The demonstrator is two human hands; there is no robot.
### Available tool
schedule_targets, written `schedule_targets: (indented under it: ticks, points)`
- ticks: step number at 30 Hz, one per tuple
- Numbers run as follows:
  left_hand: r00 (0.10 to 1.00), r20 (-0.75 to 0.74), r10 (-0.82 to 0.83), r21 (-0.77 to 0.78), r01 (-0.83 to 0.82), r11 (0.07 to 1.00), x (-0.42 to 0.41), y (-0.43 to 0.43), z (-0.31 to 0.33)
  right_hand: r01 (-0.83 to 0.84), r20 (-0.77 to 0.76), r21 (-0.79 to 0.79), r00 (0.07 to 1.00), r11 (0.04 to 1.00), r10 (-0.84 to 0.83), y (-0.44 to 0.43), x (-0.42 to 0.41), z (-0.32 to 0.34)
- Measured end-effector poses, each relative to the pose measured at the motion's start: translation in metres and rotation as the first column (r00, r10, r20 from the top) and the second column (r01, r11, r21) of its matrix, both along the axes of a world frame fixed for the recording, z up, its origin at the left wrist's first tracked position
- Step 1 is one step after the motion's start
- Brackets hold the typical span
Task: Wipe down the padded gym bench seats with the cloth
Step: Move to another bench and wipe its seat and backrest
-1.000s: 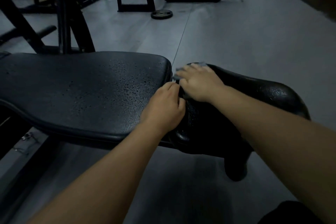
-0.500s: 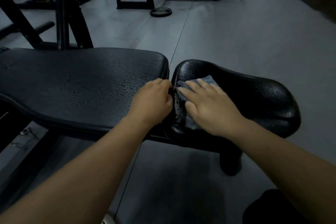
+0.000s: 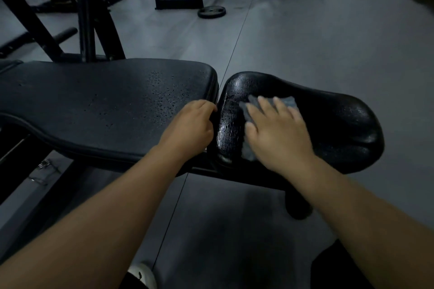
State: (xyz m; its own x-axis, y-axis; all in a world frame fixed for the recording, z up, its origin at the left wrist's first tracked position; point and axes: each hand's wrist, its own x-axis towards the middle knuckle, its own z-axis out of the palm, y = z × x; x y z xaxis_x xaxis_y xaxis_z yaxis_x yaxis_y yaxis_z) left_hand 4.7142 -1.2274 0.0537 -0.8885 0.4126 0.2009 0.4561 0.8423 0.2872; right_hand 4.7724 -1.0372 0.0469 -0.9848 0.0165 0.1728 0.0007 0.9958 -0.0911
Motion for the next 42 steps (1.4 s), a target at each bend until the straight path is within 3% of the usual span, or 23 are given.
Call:
schedule_targets:
  ticks: [2,7,10,14,19,24,30,34,37,42]
  points:
    - [1.000,0.013,-0.001,0.001,0.001,1.000,0.001,0.001,-0.001,0.039,0.002,-0.014,0.999,0.999,-0.039,-0.034,-0.009,0.000]
    - [0.999,0.043,-0.013,-0.003,0.013,1.000,0.001,-0.001,0.000,-0.223,-0.042,-0.038,0.974,0.974,0.222,-0.026,0.041,-0.017]
    - [1.000,0.013,-0.013,-0.023,0.013,1.000,-0.003,-0.001,0.002,-0.067,-0.036,0.003,0.997,0.998,0.067,0.012,0.018,-0.007]
    - [0.999,-0.003,-0.037,-0.036,0.037,0.999,0.005,0.007,0.002,0.059,0.061,-0.027,0.996,0.998,-0.057,-0.022,-0.027,0.003]
    - [0.997,0.016,-0.075,-0.012,0.075,0.997,0.012,0.020,0.006,-0.205,-0.042,-0.019,0.978,0.979,0.204,-0.004,0.031,-0.010]
    - [0.997,-0.001,-0.076,-0.047,0.076,0.996,0.014,0.019,0.006,0.038,0.070,-0.022,0.997,0.999,-0.036,0.010,-0.029,0.007]
    - [1.000,0.010,0.018,-0.038,-0.018,0.999,0.003,0.018,0.014,-0.270,0.031,-0.047,0.962,0.962,0.272,-0.004,0.003,0.004]
    - [1.000,0.008,0.011,-0.076,-0.011,0.997,-0.007,0.018,0.014,-0.070,0.072,-0.016,0.995,0.997,0.071,0.028,-0.049,0.009]
    - [1.000,0.004,0.014,-0.092,-0.014,0.996,-0.005,0.017,0.008,0.006,0.140,-0.018,0.990,1.000,-0.004,-0.004,-0.090,0.013]
    - [0.998,0.046,0.047,-0.033,-0.045,0.998,-0.013,0.011,0.008,-0.304,0.045,-0.017,0.951,0.952,0.305,-0.014,-0.034,0.010]
